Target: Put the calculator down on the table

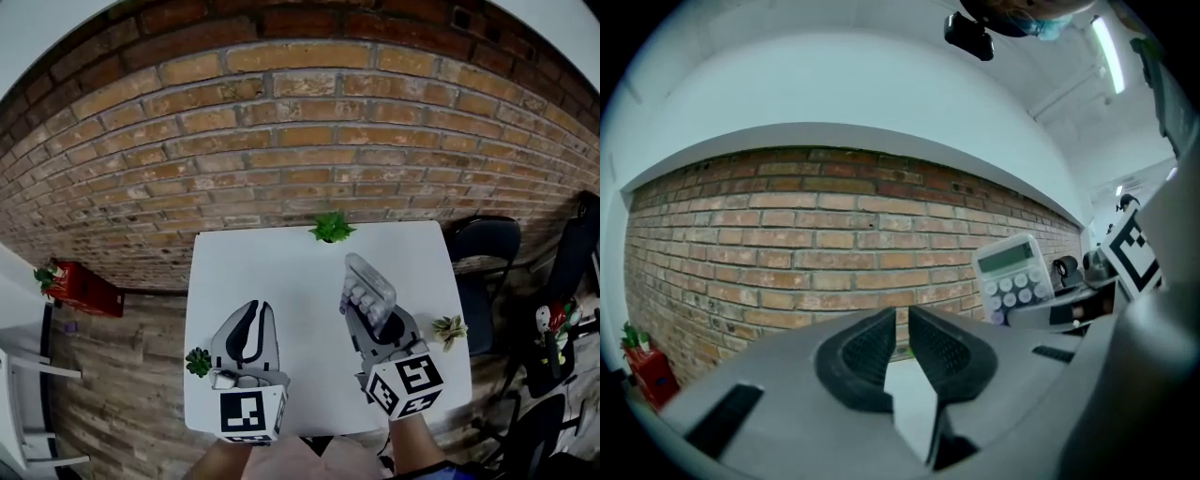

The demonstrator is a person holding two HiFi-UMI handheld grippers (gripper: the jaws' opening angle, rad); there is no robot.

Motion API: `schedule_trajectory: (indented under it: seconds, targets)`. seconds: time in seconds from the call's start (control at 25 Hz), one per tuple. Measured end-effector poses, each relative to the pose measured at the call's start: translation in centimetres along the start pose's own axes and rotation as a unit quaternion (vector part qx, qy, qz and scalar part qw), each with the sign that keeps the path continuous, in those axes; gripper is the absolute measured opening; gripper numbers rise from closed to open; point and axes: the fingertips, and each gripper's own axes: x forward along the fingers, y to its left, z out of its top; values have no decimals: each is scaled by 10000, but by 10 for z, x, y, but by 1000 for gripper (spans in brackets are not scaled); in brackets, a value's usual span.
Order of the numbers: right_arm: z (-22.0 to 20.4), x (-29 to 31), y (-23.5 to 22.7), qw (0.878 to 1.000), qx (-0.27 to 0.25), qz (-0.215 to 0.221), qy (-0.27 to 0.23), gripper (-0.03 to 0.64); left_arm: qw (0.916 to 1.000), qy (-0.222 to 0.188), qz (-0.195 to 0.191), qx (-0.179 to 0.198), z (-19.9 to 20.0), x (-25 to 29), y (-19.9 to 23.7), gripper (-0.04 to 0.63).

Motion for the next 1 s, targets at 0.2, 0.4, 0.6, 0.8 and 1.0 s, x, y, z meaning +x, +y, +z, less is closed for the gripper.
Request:
schedule_trajectory:
  seconds: [0.2,0.4,0.6,0.8,1.0]
  targets:
    - [-27,24,-6,9993,132,-88,337,130,9996,231,-93,-103,-24,17,9,49]
    - [-62,41,-12,9968,280,-135,741,131,9982,541,-194,-175,-49,28,8,49]
    - [-98,52,-15,9925,446,-124,1129,132,9961,825,-216,-236,-72,34,8,49]
    - [-136,57,-17,9867,623,-127,1494,131,9938,984,-188,-488,-91,41,6,49]
    - [-162,59,-18,9815,753,-165,1751,132,9912,1181,-198,-564,-111,44,8,49]
